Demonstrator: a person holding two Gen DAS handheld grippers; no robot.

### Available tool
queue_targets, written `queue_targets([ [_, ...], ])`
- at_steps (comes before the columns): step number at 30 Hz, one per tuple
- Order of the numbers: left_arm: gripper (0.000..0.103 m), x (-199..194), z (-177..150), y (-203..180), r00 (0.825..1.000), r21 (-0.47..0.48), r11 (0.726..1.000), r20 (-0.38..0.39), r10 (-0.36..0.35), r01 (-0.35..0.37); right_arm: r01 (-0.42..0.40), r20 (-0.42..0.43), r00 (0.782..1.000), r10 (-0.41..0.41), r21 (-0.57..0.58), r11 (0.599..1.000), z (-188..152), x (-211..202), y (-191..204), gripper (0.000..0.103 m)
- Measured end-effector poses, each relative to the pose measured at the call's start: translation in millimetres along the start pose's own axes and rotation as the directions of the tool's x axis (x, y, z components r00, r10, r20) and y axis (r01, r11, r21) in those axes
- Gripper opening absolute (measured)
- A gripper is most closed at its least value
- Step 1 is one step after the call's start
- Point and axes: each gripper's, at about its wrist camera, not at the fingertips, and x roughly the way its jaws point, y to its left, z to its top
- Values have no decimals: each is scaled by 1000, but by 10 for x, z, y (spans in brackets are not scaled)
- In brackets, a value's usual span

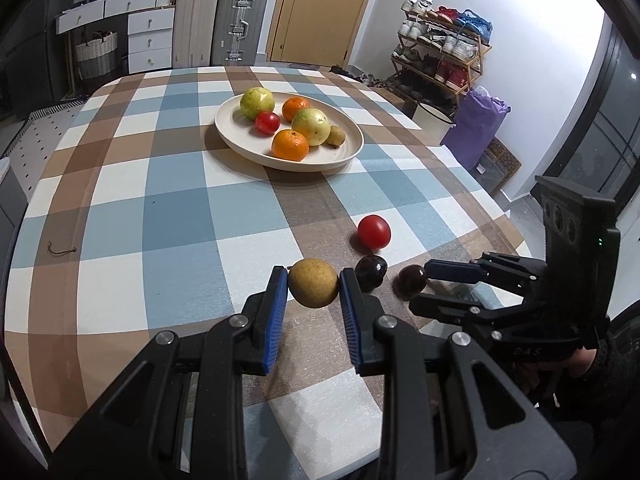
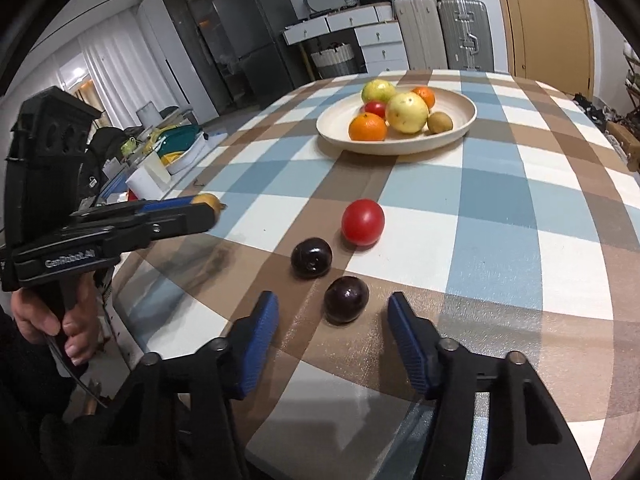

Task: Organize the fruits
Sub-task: 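Grasp a dark plum with the right tool while the left tool holds the brown fruit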

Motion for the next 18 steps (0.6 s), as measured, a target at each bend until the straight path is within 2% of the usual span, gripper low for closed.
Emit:
queue_targets([
  [5,24,-20,2,5,1000,-2,1000,1,0,0,-5,-3,1000,5,12,1000,4,24,-10,49],
  [14,24,-96,36,-15,1000,4,1000,16,-10,10,8,-10,1000,-8,33,999,8,60,-49,24],
  [18,24,-101,83,-39,1000,7,1000,19,-15,15,13,-6,1000,-13,24,1000,7,49,-32,23],
])
